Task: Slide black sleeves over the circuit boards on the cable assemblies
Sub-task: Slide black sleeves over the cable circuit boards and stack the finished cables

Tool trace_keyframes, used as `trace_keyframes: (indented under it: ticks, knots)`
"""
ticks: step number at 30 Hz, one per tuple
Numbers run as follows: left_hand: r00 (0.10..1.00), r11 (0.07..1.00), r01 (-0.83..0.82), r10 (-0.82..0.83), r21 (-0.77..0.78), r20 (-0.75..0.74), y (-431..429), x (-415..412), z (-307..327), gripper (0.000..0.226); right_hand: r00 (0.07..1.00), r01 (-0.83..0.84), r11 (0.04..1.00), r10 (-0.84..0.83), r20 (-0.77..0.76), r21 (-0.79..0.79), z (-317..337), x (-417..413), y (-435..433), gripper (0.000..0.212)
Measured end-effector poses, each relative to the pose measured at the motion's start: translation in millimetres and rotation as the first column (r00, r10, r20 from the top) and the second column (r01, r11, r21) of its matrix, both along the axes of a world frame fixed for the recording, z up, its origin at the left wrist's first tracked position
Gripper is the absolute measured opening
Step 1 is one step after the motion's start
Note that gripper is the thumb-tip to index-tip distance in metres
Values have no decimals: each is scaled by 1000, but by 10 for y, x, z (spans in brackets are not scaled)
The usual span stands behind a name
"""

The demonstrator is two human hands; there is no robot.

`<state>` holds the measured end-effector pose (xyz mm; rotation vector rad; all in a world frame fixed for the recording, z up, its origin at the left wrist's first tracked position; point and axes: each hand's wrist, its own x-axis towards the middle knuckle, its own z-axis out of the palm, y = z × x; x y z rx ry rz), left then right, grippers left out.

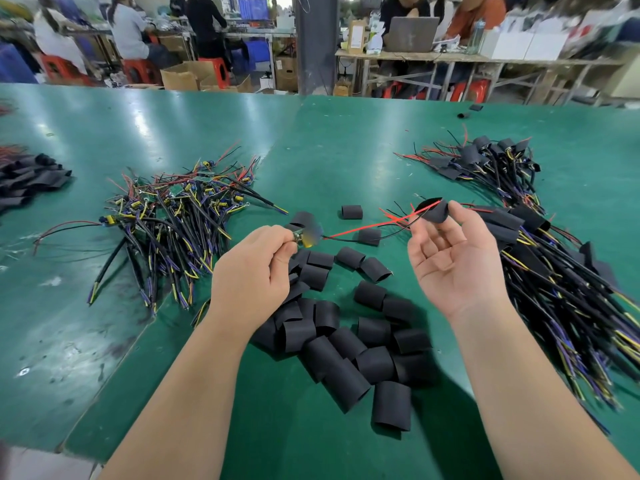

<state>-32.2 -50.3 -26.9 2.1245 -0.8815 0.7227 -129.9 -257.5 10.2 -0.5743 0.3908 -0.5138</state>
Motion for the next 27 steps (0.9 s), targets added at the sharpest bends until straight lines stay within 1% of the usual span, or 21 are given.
trace_keyframes:
  ticks: [5,10,14,21,27]
  knots:
    - [1000,1000,12,-12,9,12,8,4,-4,23,1000,-29,1000,29,7,-11,8,-14,-34,17]
    - [1000,999,0,-1,36,13,9,-2,7,19,999,-36,998,38,25,-53,19,-21,-63,20]
    - [1000,999,-28,28,46,4,1,-8,14,16,1000,-20,993,19,-10,-120,11,-16,-74,19]
    - [998,996,-70,70,51,3,8,-3,4,16,996,46,968,-64,-67,-246,-16,-1,-76,18]
    - [997,997,-73,73,39,1,22,23,-13,15,992,33,972,-60,-109,-231,-30,10,-98,18]
